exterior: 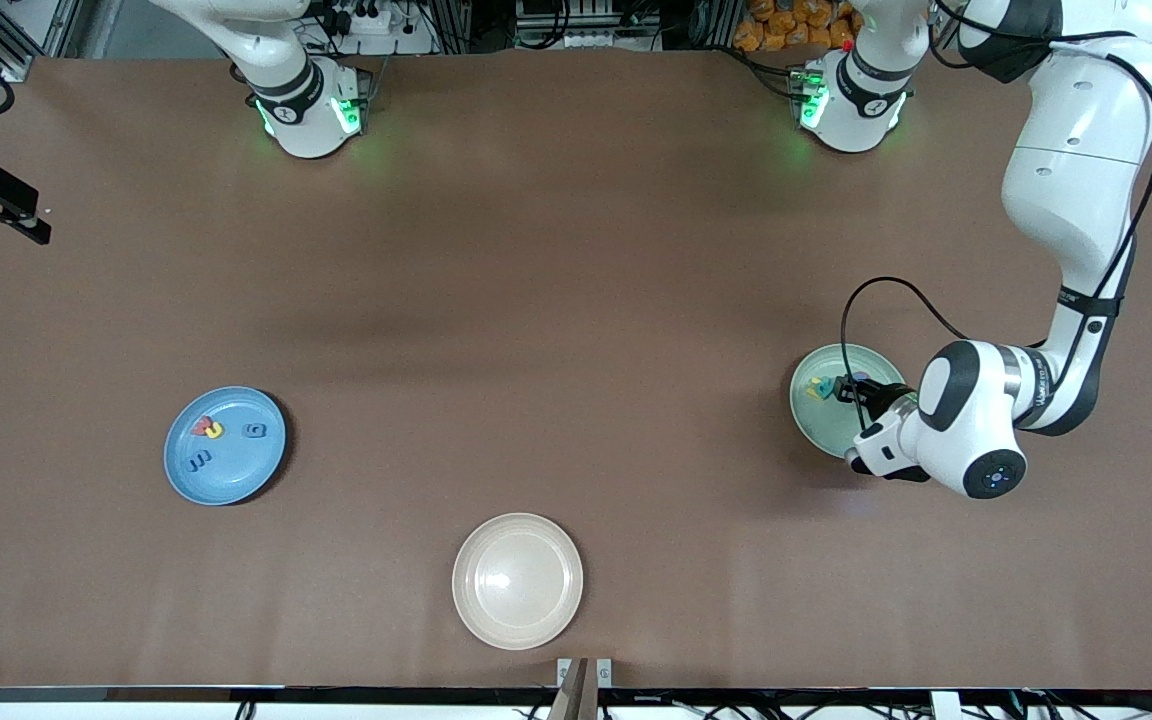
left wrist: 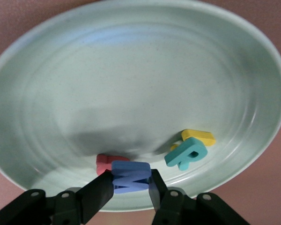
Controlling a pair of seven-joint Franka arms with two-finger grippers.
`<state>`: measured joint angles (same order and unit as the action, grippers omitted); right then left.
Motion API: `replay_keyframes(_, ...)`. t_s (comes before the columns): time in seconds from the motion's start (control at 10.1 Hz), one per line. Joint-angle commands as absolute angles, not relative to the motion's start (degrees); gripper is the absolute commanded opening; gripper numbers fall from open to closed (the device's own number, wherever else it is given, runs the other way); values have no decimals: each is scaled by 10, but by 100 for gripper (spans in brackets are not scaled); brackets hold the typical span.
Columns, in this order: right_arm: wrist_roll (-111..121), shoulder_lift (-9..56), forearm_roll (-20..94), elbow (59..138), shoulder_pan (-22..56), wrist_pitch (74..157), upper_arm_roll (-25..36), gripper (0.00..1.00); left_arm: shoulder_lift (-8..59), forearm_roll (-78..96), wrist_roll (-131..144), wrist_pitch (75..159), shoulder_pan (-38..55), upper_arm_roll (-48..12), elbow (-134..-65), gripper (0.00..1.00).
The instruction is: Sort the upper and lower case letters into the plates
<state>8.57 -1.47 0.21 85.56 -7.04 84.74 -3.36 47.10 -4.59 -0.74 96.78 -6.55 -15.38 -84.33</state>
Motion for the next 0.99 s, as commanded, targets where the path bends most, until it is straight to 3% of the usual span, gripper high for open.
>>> replay_keyframes(0.0, 69, -21, -10, 853, -77, 833, -37, 100, 462, -60, -12, 972, -64, -158, -851, 34)
replay_keyframes(0.1, 72, -21, -10, 853, -79, 832, -35, 100, 462, -59, -9, 972, -63, -158, -850, 86)
replay_keyframes(0.2, 74, -21, -10, 853, -81, 830, -34, 100, 462, -56, -9, 972, -64, -158, -851, 100)
replay_keyframes(0.69, 69, -21, -9, 854, -82, 824, -37, 100, 438, -57, 72, 968, -62, -169, -842, 100)
replay_keyframes(0.89, 73, -21, -10, 853, -83, 824, -34, 100, 388, -57, 76, 967, -74, -173, -843, 100)
